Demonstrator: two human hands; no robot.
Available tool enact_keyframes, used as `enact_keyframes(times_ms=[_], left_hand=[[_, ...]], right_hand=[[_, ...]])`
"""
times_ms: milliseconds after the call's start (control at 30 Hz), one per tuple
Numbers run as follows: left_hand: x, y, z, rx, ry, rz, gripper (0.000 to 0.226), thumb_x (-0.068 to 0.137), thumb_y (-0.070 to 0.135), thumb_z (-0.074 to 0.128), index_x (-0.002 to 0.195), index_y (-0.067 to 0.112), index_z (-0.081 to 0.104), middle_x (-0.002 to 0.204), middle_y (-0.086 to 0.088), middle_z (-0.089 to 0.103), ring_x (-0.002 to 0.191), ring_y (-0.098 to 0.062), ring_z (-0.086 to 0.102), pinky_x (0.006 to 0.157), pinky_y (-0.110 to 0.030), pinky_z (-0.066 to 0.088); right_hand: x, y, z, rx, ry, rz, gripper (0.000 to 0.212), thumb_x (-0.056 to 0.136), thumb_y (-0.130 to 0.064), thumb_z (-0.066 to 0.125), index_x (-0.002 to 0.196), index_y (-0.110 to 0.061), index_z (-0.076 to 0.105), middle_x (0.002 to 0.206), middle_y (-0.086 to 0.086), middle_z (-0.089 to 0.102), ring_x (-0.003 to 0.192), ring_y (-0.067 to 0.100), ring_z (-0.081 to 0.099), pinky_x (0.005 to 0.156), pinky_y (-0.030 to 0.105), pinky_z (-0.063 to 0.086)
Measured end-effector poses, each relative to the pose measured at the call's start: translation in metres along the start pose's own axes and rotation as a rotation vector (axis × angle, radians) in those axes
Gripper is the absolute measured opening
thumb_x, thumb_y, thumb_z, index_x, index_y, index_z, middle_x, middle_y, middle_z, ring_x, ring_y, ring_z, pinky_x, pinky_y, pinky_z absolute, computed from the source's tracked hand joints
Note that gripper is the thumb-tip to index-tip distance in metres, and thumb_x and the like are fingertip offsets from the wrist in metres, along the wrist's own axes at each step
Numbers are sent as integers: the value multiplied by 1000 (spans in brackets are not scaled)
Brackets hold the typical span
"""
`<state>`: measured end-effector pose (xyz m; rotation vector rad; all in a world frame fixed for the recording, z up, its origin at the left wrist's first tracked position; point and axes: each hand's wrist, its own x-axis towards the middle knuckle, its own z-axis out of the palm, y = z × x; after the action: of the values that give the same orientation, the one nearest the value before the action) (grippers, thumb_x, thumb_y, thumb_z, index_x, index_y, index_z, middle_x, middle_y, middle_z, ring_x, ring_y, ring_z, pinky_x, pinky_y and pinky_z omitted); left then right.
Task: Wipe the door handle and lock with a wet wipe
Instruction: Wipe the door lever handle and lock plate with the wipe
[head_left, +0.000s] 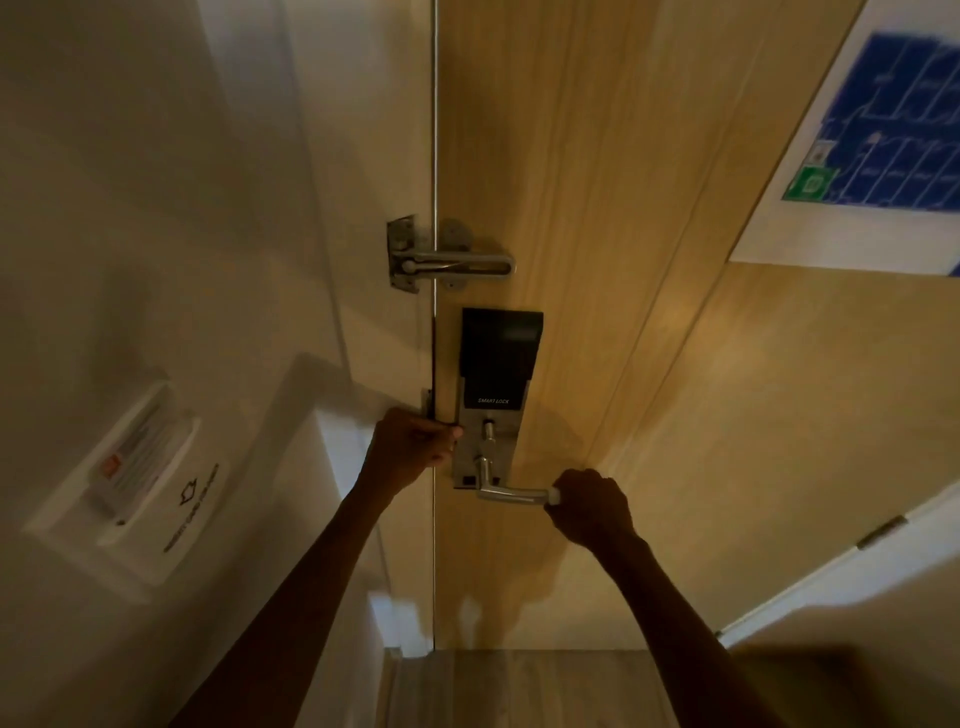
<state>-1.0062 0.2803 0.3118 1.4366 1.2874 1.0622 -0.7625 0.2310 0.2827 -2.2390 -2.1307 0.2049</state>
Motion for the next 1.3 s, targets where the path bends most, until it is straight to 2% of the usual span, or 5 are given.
enact_keyframes(times_ms=[367,500,667,933,1300], left_hand=[[4,3,0,-64,-27,-67,20,84,7,70,78,-13,69,67,-31,65,63,-31,61,66,-42,48],[4,6,2,-57,-52,-51,17,84,1,67,77,-14,68,51,-2,64,56,-23,59,57,-29,46],[3,2,1,-110,-46,-50,23,85,2,66,83,-20,64,67,-30,62,68,-33,57,59,-30,45],[4,-2,3,-48,-5,-15,18,85,9,70,80,-8,72,76,-36,67,67,-32,65,67,-38,53],[4,-6,1,-19,0,5,24,85,13,70,80,-10,71,72,-33,68,65,-37,67,71,-44,54]], right_hand=[[-5,53,5,807,-294,467,40,89,-42,62,67,-10,51,54,1,47,46,13,45,55,28,42],[-17,55,6,1357,-296,524,47,86,-56,57,105,-12,56,86,4,58,78,20,59,72,35,52],[-19,32,15,1822,-167,478,49,89,-39,55,121,-3,58,112,18,62,90,25,64,76,33,55],[-42,-11,16,1558,82,346,26,101,-26,43,106,-17,66,109,14,67,104,25,64,96,39,50],[-35,-2,36,874,433,202,24,99,-16,46,103,-8,68,75,3,65,56,10,56,50,12,40]])
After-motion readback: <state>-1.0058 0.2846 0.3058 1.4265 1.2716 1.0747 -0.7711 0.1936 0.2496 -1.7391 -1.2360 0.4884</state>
